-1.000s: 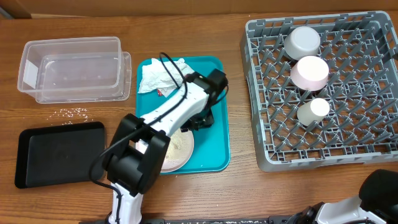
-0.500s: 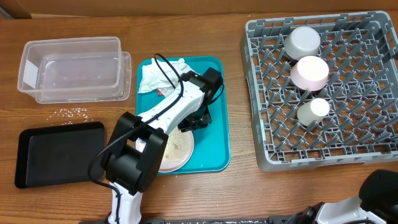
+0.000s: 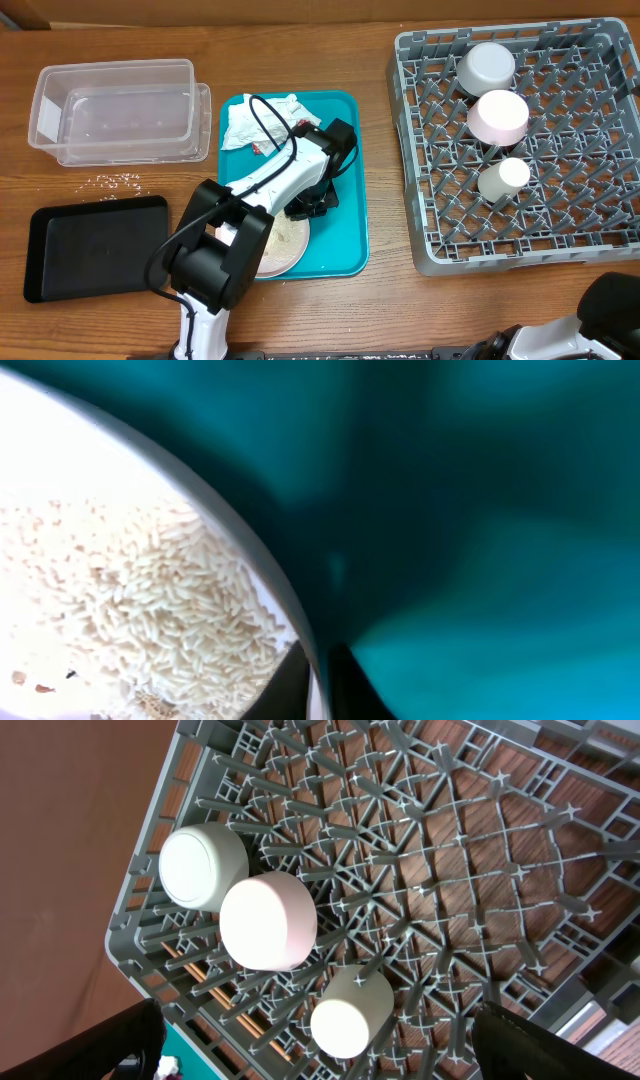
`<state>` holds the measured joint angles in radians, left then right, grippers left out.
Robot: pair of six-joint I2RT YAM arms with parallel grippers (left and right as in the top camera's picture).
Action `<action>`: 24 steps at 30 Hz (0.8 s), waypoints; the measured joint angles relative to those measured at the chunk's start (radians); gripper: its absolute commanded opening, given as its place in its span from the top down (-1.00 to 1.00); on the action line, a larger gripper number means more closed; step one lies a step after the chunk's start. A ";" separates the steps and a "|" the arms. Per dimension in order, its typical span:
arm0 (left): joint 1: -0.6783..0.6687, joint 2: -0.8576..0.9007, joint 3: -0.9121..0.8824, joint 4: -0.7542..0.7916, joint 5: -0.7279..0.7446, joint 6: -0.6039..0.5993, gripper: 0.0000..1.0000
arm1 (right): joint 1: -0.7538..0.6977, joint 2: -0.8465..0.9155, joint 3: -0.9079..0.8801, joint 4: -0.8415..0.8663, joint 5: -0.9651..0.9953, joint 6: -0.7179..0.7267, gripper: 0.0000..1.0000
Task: Sort waste into correct bins and load items into the dishwasher
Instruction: 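Grasp the white plate rim with the left gripper and lift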
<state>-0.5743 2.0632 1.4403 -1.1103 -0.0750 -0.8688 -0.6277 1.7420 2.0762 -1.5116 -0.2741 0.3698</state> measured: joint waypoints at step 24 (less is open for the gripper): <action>0.000 0.002 0.244 -0.370 -0.095 -0.004 0.92 | 0.000 0.000 0.000 0.000 0.000 0.001 -1.00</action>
<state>-0.5743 2.0647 1.6844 -1.4807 -0.1699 -0.8730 -0.6277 1.7420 2.0762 -1.5116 -0.2741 0.3706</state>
